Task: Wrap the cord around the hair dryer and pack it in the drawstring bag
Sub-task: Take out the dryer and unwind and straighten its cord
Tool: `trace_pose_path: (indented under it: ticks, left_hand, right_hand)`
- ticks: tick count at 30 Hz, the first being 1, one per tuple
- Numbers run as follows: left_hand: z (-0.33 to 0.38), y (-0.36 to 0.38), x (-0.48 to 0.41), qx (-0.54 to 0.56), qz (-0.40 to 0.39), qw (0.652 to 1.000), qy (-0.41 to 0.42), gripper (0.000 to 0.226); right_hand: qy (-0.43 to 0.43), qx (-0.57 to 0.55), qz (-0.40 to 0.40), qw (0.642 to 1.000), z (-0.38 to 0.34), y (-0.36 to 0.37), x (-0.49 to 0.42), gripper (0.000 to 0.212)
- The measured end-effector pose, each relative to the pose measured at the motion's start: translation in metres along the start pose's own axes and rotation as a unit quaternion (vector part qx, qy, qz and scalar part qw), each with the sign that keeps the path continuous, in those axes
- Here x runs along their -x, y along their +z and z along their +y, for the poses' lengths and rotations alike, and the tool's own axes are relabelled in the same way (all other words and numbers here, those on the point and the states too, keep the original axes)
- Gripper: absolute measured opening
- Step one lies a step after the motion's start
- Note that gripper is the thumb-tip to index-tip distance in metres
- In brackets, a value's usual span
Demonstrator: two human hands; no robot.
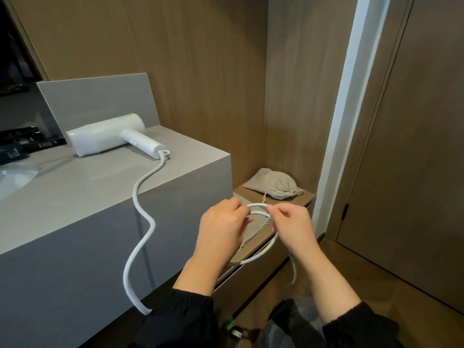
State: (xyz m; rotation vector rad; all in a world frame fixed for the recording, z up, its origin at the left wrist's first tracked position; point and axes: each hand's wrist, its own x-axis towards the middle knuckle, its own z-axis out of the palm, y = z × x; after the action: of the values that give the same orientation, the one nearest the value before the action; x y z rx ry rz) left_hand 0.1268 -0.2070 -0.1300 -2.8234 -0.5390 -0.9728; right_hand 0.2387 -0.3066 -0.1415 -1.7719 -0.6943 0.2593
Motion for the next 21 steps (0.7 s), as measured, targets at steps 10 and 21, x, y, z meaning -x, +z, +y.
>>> trace_pose_path:
  ticks: [10, 21]
  left_hand:
    - [-0.004, -0.007, -0.009, 0.010, 0.101, 0.991, -0.092, 0.013]
    - [-0.008, 0.003, -0.005, 0.051, 0.044, 0.997, -0.049, 0.015]
  right_hand:
    - [0.009, -0.018, -0.040, 0.999, 0.008, -0.002, -0.005, 0.037]
    - [-0.025, 0.004, -0.030, 0.999, -0.001, 0.011, -0.003, 0.039]
